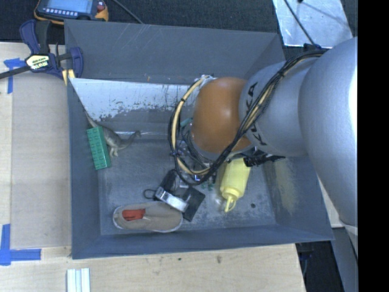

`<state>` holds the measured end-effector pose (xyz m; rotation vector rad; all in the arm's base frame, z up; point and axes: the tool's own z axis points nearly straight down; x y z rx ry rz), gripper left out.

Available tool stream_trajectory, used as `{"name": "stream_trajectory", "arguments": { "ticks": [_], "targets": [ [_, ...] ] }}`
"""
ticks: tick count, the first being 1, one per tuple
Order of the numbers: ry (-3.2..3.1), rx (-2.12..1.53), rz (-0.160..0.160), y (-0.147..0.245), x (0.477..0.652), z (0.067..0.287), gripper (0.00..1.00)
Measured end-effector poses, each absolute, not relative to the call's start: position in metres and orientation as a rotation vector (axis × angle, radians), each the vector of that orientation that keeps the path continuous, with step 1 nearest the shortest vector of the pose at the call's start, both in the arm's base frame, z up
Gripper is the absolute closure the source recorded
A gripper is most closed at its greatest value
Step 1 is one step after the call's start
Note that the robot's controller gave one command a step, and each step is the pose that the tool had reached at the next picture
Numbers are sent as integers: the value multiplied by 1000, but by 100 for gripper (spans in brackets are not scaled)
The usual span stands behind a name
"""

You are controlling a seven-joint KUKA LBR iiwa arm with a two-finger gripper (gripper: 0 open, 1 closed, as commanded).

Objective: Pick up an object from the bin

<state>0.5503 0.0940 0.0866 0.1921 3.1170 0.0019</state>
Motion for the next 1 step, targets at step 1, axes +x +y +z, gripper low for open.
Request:
{"name": "stream_trajectory", "arguments": {
  "ticks": [1],
  "targets": [
    [3123, -3, 0, 111, 545, 84, 0]
  ]
}}
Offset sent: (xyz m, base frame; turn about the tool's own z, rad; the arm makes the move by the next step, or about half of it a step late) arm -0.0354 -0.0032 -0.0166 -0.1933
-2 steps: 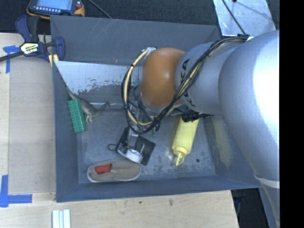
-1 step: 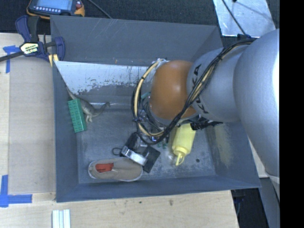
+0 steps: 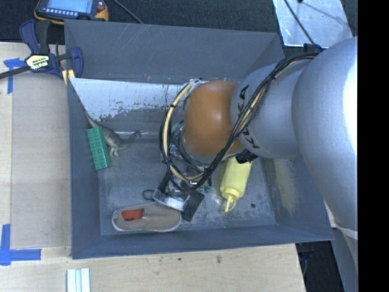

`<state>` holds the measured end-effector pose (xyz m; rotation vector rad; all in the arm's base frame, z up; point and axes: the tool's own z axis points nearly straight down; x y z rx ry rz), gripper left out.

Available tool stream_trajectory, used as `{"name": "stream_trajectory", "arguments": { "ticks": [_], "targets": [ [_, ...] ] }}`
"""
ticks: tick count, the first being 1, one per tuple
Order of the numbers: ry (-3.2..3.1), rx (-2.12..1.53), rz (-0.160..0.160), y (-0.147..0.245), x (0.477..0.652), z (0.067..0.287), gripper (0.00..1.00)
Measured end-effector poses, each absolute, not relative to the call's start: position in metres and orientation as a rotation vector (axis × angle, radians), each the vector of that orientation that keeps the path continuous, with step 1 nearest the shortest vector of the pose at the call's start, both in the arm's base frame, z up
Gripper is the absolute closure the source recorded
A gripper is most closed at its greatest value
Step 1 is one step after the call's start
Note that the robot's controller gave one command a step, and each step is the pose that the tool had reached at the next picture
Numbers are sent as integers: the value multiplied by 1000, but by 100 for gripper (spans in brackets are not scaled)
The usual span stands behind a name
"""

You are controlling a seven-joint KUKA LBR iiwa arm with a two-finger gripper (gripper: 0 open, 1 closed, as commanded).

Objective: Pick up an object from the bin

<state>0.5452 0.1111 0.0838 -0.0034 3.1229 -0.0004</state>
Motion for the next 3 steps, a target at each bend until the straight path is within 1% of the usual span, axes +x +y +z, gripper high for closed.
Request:
{"name": "stream_trajectory", "arguments": {
  "ticks": [1, 2, 3],
  "targets": [
    [3129, -51, -6, 115, 545, 82, 0],
    [3135, -113, 0, 118, 550, 85, 100],
    [3135, -112, 0, 118, 550, 85, 100]
  ]
}}
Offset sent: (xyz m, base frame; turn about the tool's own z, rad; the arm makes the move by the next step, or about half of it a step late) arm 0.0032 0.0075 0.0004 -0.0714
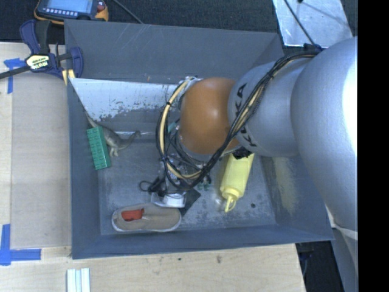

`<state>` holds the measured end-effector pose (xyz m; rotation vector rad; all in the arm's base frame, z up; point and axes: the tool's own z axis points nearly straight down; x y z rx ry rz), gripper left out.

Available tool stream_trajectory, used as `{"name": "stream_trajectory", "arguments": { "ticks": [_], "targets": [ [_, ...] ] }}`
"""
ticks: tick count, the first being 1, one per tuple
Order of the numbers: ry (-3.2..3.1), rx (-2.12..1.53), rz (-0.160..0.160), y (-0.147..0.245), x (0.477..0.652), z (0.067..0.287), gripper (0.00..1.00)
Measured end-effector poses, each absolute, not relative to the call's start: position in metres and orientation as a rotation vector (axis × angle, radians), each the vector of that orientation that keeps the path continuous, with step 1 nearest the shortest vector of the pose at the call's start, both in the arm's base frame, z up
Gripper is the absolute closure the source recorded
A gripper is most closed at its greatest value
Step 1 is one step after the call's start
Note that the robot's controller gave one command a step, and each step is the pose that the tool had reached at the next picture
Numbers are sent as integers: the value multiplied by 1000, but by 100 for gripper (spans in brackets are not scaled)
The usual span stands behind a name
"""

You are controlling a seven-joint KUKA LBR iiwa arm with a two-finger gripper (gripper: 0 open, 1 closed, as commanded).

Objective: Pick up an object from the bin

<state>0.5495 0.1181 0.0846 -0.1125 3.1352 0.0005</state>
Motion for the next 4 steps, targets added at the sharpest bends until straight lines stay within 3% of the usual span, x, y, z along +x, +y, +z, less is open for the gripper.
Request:
{"name": "stream_trajectory", "arguments": {
  "ticks": [1, 2, 3, 4],
  "targets": [
    [3145, -126, -4, 129, 542, 124, 100],
    [3133, -142, 3, 106, 548, 163, 100],
    [3140, -123, -3, 116, 547, 221, 100],
    [3107, -396, 9, 70, 509, 76, 100]
  ]
}}
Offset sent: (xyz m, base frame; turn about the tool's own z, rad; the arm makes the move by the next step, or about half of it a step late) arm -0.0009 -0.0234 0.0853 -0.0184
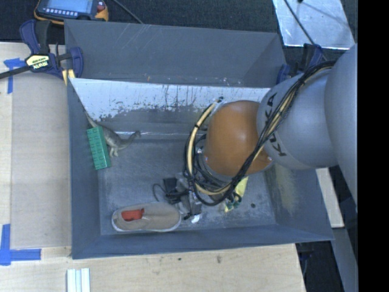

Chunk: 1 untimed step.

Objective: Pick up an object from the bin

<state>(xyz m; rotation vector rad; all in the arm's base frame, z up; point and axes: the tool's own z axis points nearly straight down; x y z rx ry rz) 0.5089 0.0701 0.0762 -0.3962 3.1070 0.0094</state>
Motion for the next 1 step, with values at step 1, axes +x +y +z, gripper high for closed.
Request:
{"name": "stream_trajectory", "arguments": {
  "ticks": [1],
  "targets": [
    [3107, -396, 8, 70, 509, 76, 100]
  ]
}}
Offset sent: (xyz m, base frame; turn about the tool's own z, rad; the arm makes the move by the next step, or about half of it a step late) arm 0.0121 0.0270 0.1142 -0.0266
